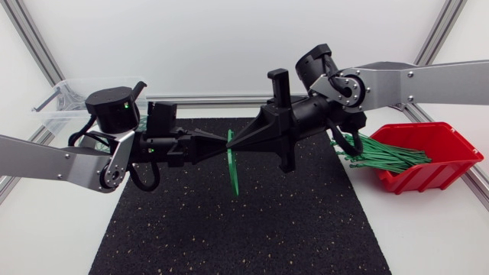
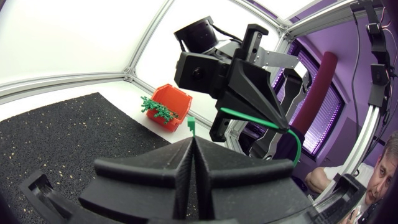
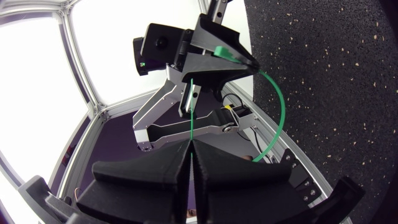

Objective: Take a green cable tie from the red box, thread the tail through the head to close it, then place it in the transparent bin on the left.

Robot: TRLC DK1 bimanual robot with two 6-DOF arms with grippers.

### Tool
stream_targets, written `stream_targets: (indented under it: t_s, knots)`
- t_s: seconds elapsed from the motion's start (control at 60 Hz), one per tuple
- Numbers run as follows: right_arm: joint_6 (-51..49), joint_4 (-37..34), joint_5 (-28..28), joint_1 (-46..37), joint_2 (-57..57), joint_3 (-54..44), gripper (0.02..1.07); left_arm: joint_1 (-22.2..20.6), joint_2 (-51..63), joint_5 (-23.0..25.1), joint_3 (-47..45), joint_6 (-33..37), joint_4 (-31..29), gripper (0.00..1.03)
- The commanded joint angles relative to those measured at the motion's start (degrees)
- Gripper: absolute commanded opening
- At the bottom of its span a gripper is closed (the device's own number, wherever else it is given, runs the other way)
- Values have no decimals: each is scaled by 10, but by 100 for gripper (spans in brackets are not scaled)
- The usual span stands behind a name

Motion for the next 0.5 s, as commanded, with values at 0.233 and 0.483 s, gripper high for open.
stream_targets:
  t_s: [0.233,0.483]
  knots:
    - [-41,-111,13,-20,-18,86,8,-2,-35,-19,40,-58,6,4]
    - [-44,-119,13,-24,-17,89,8,14,-50,-20,70,-99,-2,4]
